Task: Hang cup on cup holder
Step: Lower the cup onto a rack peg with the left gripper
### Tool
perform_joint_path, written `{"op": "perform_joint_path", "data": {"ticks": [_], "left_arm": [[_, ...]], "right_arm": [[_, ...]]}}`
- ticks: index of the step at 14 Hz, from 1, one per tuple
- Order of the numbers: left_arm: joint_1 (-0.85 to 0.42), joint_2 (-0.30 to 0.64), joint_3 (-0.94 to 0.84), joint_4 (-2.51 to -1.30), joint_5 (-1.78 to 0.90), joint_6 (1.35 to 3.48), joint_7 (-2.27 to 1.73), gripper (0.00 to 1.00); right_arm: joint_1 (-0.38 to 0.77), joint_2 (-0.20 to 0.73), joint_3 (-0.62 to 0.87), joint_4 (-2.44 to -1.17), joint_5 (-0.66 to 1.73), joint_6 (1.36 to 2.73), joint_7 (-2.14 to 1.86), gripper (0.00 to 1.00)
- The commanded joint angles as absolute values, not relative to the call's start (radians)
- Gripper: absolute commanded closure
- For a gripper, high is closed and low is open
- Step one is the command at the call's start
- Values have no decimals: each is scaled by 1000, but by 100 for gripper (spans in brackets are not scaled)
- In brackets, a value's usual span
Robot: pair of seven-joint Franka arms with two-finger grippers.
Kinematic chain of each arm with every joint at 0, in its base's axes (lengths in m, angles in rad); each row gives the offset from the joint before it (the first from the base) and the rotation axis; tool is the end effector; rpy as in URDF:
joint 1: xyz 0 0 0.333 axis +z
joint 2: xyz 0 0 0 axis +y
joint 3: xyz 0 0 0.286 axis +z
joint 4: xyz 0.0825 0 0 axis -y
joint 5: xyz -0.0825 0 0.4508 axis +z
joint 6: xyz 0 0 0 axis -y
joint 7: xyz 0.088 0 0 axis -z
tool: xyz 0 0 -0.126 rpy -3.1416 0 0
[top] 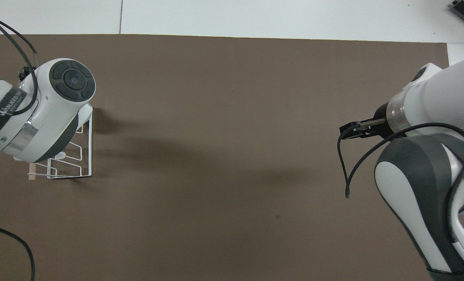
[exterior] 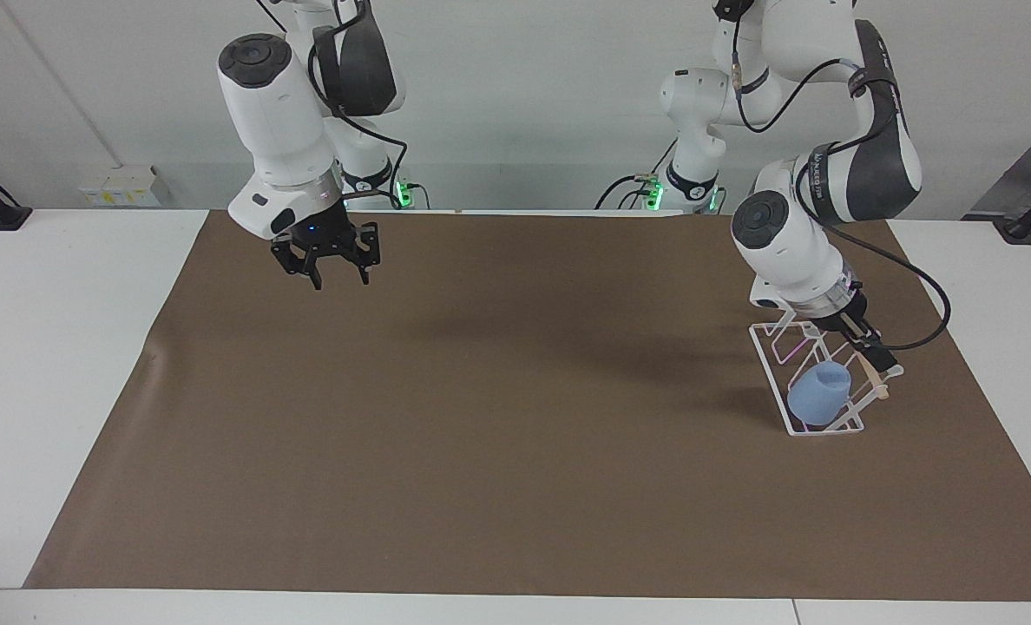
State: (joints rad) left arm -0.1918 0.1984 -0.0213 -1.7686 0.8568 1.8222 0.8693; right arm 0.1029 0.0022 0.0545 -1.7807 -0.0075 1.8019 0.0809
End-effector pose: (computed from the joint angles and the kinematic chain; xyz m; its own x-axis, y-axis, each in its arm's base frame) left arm 0.6682 -0.0666 0.3935 0.2538 -0.6936 -0.6742 -0.9572 -0.0799 -0.2781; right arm 0.6239 0.0982 0.4803 0.9968 0.0781 0.0195 0.0780 -0.9969 0.0057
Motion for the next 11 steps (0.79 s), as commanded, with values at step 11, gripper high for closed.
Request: {"op": "perform_joint_path", "data": {"ticks": [11], "left_arm": [[-166,-64,-26,-1792,416,1611,444,0]], "right_arm": [[84,-18,64,-1795,-15,1848,164,0]]}}
